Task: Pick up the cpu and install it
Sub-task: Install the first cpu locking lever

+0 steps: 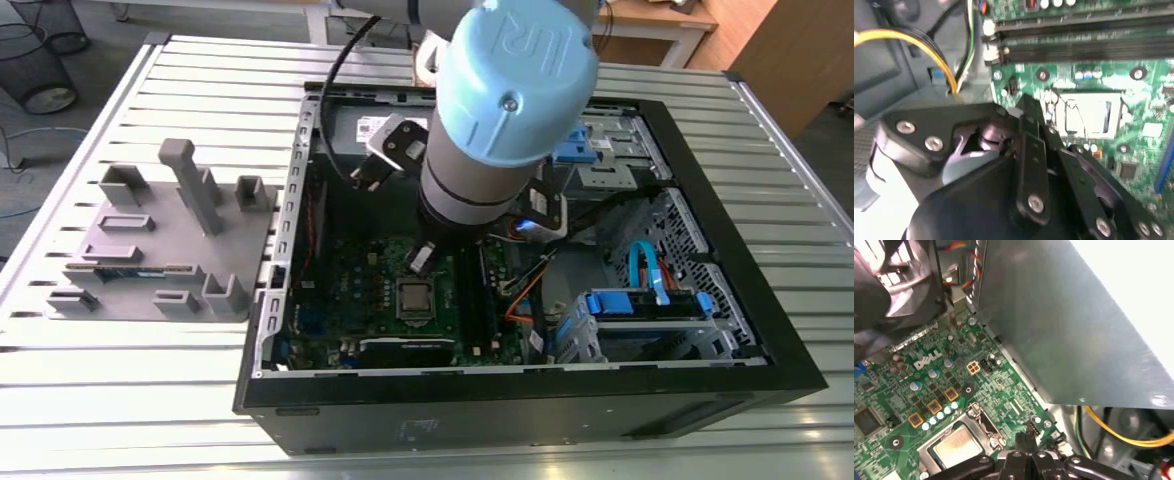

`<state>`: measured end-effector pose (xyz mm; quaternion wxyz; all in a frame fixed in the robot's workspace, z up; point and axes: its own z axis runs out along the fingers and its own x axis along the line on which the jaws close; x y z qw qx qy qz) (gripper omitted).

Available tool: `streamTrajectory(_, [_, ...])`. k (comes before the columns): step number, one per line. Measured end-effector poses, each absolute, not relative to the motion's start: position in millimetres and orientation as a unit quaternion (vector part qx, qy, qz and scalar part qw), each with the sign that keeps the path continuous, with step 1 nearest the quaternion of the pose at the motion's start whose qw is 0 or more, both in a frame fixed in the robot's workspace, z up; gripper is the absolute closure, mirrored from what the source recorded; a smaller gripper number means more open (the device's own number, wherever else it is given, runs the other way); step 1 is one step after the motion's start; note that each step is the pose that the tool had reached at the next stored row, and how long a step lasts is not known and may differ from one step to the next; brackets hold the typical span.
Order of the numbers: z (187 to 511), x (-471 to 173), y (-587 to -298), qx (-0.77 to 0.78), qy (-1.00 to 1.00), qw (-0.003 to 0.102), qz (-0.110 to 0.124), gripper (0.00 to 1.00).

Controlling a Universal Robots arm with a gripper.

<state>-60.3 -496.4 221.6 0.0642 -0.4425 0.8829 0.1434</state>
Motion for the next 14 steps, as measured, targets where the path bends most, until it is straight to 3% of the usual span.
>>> streamTrajectory(14, [234.1, -60.3, -496.3, -0.442, 0.883, 0.064, 0.143, 0.89])
